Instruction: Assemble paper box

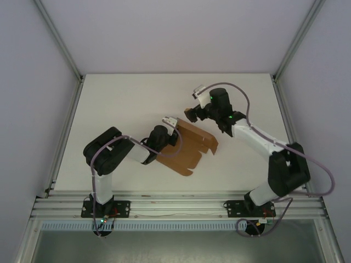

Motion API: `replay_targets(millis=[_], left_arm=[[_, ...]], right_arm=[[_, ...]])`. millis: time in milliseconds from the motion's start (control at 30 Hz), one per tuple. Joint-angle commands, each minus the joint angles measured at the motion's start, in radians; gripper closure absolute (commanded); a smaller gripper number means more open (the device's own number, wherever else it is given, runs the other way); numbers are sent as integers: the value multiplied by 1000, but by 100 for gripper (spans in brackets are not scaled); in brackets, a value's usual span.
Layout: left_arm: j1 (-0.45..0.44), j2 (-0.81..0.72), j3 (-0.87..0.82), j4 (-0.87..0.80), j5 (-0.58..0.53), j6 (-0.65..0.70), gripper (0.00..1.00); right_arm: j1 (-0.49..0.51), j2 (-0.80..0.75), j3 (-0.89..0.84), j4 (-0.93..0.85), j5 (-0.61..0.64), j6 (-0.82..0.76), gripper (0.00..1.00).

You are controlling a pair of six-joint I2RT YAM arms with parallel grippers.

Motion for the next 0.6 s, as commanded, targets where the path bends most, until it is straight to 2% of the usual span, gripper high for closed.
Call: replay_targets(millis=[0, 100, 267, 400, 567], left_arm=[[4, 32, 1, 55, 15, 0, 100], [4, 41, 4, 49, 7, 4, 100], [4, 46, 5, 36, -3, 8, 100], [5, 35, -1, 30, -17, -8, 88], [5, -3, -2, 12, -47, -30, 71]], right_arm=[[7, 74, 65, -57, -84, 24, 0], [29, 132, 84, -94, -96, -17, 0], [69, 211, 102, -154, -8, -31, 0], [94, 264, 101, -204, 56, -37, 0], [103, 285, 84, -254, 46, -43, 0]])
